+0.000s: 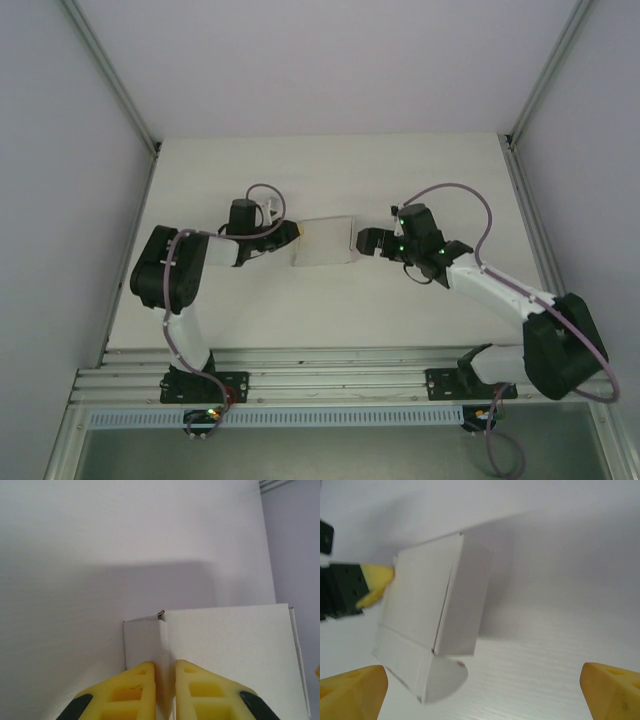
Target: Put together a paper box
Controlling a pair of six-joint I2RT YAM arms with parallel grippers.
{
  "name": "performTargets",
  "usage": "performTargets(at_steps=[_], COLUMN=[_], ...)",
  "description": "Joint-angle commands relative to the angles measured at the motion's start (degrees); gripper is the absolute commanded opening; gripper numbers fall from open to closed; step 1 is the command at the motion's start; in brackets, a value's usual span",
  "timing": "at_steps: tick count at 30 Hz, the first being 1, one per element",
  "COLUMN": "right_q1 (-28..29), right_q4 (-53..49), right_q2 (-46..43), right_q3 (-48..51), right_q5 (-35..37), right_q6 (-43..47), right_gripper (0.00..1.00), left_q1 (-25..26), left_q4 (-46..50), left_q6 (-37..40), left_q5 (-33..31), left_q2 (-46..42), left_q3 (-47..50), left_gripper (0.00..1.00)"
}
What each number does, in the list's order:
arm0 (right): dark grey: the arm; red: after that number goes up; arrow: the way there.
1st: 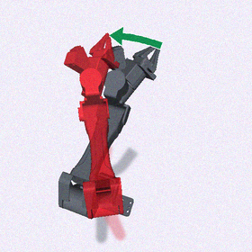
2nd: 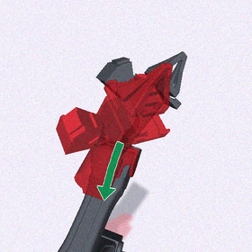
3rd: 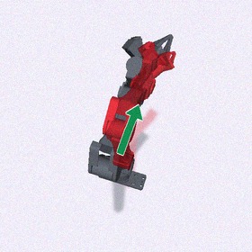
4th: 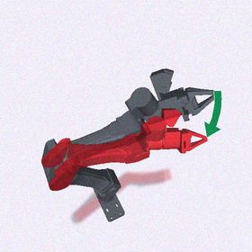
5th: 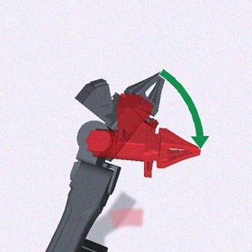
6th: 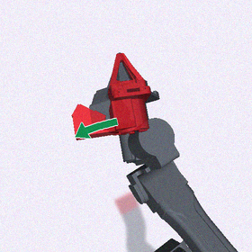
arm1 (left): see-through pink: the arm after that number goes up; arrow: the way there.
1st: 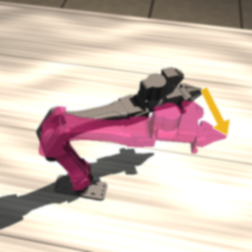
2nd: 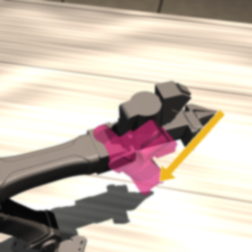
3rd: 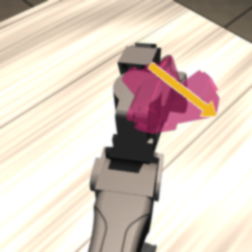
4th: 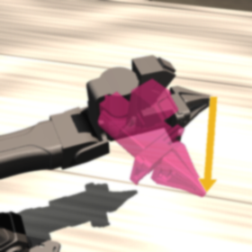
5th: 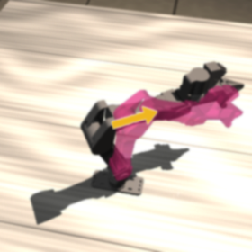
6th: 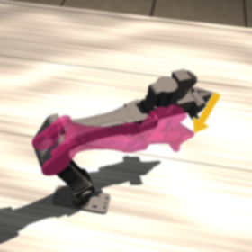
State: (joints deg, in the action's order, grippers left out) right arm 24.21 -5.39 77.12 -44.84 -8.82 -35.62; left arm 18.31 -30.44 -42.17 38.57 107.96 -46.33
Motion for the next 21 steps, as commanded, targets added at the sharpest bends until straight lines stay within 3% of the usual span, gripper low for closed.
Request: performTargets(at_steps=[1,4,13,19,21], right_q1=[-2.0,-3.3,-4.3,-4.5,-4.6], right_q4=[5.4,6.0,14.0,18.7,20.9], right_q2=[6.2,12.5,26.6,30.9,32.0], right_q3=[-3.0,-7.1,-12.7,-13.3,-13.3], right_q5=[-12.6,-18.6,-27.0,-29.6,-30.9], right_q6=[-7.3,-8.3,-12.5,-13.9,-14.7], right_gripper=[1.00,1.00,0.99,0.93,0.86], left_q1=[-0.8,-1.1,-1.2,-1.2,-1.2], left_q4=[-1.3,-3.1,-1.1,-1.3,-1.4], left_q6=[-2.2,-2.8,-0.5,-0.3,-0.2], left_q5=[-0.8,1.2,0.2,0.3,0.5], left_q2=[2.6,2.9,2.1,2.7,3.0], left_q3=[2.0,2.4,2.3,1.9,1.8], left_gripper=[0.11,0.11,0.11,0.12,0.12])
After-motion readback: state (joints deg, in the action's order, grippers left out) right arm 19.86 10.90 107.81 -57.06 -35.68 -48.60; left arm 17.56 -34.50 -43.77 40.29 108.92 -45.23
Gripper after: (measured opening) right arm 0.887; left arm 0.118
